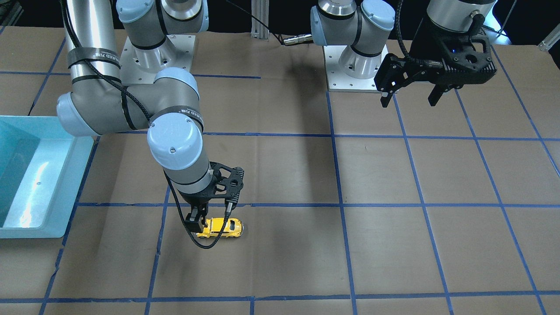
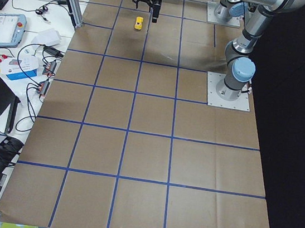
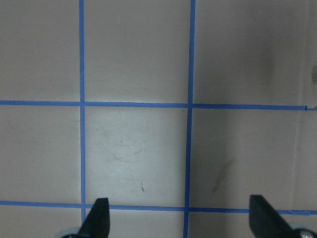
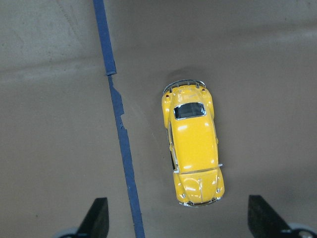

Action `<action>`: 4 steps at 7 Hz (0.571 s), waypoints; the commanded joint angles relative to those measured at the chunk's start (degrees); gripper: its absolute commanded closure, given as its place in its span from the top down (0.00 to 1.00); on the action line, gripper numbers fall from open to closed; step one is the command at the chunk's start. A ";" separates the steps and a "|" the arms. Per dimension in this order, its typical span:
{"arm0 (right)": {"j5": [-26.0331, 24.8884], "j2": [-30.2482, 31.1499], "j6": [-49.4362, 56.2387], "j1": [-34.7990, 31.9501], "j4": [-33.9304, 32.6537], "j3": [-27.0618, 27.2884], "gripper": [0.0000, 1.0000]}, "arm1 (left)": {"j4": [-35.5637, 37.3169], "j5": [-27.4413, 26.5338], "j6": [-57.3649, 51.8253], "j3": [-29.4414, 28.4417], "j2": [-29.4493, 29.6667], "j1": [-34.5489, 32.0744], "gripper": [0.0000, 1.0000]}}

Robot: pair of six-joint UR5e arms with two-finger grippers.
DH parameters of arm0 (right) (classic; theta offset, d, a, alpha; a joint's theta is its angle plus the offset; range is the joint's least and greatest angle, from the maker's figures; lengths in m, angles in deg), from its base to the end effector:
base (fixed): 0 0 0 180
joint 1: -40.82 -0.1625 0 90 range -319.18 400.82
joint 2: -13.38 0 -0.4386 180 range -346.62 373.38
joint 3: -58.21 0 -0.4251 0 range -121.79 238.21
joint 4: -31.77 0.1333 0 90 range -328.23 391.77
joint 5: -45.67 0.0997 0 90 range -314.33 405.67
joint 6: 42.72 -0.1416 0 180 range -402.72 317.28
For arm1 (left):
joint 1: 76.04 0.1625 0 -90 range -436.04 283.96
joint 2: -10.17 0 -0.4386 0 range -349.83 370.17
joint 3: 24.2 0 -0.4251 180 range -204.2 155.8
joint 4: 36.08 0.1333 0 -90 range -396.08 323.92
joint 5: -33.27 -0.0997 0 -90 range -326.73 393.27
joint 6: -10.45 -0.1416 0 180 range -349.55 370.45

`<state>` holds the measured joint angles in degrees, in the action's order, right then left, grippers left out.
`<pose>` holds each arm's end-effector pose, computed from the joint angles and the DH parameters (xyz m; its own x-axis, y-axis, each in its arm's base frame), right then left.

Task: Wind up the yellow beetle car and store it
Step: 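Lower the right gripper onto the yellow car and grasp it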

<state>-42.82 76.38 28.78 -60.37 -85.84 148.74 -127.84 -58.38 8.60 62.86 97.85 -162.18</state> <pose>0.2656 -0.6365 0.2154 -0.1271 -0.9919 -0.0070 -0.9915 0.1273 -0.0254 -0.0943 -0.5212 0.5045 -0.9988 -0.0369 -0.0307 -0.0350 0.9976 -0.0601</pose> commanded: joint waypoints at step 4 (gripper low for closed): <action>-0.72 -4.63 6.01 -1.64 -5.95 0.09 1.00 | 0.35 -0.02 -0.26 -0.75 0.91 -0.26 1.00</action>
<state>-43.44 72.77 34.38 -61.79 -90.05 148.89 -127.84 -58.48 8.48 62.48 98.07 -162.77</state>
